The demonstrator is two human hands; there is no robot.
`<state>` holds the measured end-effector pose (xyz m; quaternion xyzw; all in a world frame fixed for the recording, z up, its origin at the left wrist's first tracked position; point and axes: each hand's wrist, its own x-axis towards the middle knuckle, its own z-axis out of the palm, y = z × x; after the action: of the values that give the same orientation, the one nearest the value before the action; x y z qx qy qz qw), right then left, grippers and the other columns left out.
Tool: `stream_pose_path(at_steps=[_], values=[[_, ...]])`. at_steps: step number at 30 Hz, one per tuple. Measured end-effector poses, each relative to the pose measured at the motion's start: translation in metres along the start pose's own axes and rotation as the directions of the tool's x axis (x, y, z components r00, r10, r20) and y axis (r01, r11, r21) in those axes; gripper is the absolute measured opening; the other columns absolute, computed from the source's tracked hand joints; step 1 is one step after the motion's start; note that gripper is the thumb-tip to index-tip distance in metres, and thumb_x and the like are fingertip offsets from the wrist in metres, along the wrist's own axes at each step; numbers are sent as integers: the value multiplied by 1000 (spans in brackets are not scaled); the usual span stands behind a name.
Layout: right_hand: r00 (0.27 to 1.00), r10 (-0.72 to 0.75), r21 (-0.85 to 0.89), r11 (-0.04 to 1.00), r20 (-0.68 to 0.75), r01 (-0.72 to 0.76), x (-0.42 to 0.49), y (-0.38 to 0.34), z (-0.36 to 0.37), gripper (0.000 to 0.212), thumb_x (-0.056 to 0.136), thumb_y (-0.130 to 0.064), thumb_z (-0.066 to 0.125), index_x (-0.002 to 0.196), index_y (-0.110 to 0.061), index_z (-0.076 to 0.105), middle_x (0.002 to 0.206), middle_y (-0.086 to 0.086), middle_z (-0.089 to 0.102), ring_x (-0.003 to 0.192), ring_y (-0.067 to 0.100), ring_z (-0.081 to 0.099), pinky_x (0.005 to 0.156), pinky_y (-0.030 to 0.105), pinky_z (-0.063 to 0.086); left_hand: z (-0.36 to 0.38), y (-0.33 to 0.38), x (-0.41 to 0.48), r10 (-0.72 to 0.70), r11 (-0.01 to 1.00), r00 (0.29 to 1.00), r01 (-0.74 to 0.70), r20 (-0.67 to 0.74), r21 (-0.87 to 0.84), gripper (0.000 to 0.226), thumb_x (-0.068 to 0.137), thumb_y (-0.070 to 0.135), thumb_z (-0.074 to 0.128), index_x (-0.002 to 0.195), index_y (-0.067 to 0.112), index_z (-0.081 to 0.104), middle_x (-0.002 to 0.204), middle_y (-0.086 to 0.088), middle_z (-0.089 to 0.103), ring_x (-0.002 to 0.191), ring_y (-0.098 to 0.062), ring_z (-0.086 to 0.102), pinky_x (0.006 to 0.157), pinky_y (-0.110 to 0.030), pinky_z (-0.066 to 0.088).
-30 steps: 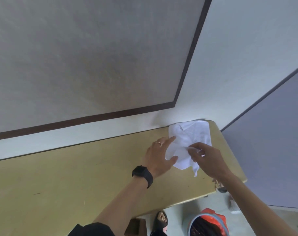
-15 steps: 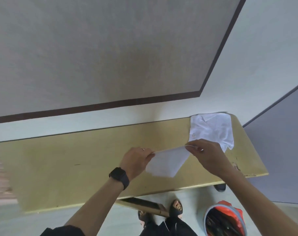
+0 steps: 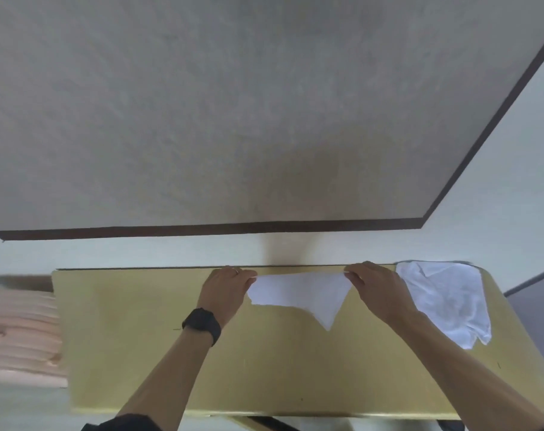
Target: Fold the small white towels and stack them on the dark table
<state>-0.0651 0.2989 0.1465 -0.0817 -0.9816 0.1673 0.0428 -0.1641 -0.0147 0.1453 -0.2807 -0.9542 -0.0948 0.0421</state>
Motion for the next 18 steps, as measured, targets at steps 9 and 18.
stream_pose_path(at_steps=[9,18], values=[[999,13,29,1000,-50,-11,-20,-2,37,14,96,-25,62,104,-22,73,102,-8,70,88,20,67,62,35,53,28,-14,-27,92,996,990,-89,-109,25,19,81,24,66,95,26,77,81,11,73,77,-15,67,75,-27,53],[953,142,6,989,266,-149,-137,28,125,19,98,-30,57,108,-23,72,112,-6,66,98,23,65,76,35,52,110,17,-151,80,995,981,-68,178,-73,31,62,20,93,87,28,77,78,11,72,76,-14,67,77,-26,46]])
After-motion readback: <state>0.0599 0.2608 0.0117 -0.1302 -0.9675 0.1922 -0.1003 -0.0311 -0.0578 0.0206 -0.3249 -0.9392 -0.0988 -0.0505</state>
